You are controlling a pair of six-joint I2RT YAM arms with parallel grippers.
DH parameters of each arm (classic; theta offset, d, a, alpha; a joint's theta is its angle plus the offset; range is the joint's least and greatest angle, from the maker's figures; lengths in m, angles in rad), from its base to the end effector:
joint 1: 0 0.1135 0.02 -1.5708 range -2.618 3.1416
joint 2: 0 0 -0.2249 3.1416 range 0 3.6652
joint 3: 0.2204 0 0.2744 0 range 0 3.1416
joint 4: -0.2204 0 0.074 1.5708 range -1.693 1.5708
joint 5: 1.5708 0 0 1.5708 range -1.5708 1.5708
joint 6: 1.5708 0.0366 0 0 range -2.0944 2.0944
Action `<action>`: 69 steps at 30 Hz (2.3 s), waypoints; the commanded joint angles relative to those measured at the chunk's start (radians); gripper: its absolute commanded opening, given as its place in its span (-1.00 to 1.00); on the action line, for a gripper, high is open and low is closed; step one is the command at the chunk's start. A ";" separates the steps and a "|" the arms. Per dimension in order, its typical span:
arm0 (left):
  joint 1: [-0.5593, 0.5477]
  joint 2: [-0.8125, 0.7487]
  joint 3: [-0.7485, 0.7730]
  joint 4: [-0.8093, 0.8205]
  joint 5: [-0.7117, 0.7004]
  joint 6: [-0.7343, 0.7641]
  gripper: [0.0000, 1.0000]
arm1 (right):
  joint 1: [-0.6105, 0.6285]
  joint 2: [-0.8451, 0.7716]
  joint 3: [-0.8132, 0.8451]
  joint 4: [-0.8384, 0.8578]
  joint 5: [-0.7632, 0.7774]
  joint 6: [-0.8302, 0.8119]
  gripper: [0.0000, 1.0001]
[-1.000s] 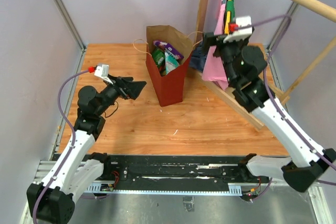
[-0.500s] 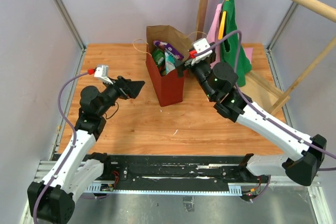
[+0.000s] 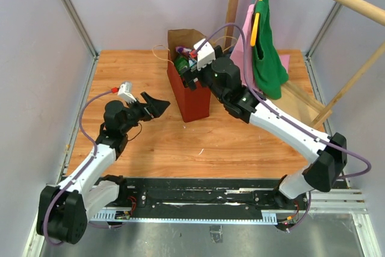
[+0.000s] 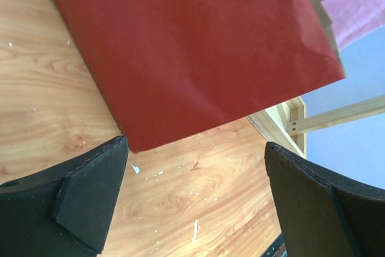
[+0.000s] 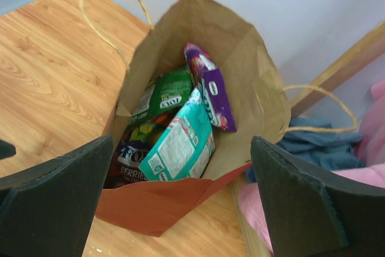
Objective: Take the snacks out of the paper bag
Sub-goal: Adjust the paper bag at the center of the board.
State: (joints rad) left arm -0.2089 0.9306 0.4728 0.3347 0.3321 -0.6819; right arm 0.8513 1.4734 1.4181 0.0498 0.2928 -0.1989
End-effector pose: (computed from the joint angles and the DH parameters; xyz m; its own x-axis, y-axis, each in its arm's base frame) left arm 0.2520 -0.0656 0.2160 -0.4163 -0.5208 -0.7453 0.3223 0.6820 -0.6566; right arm 0.2569 0.2772 0.3818 0.1012 -0.1716 -0.9800 -0.5202 0.8305 -0.1991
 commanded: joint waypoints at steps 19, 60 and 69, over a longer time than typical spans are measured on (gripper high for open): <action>0.005 0.000 -0.046 0.085 0.040 -0.027 0.99 | -0.254 0.416 0.472 -0.477 0.216 0.502 0.53; 0.065 0.101 -0.113 0.055 -0.088 -0.065 0.99 | -0.071 0.385 0.461 -0.296 0.125 0.259 -0.99; 0.184 -0.065 -0.061 -0.096 -0.057 -0.125 0.99 | 0.051 0.390 0.478 -0.261 0.084 0.162 -0.99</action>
State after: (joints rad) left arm -0.0540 0.9623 0.3607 0.3145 0.2523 -0.7910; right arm 0.8345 1.9091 1.8694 -0.2855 0.4099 0.0330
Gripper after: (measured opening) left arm 0.994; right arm 0.011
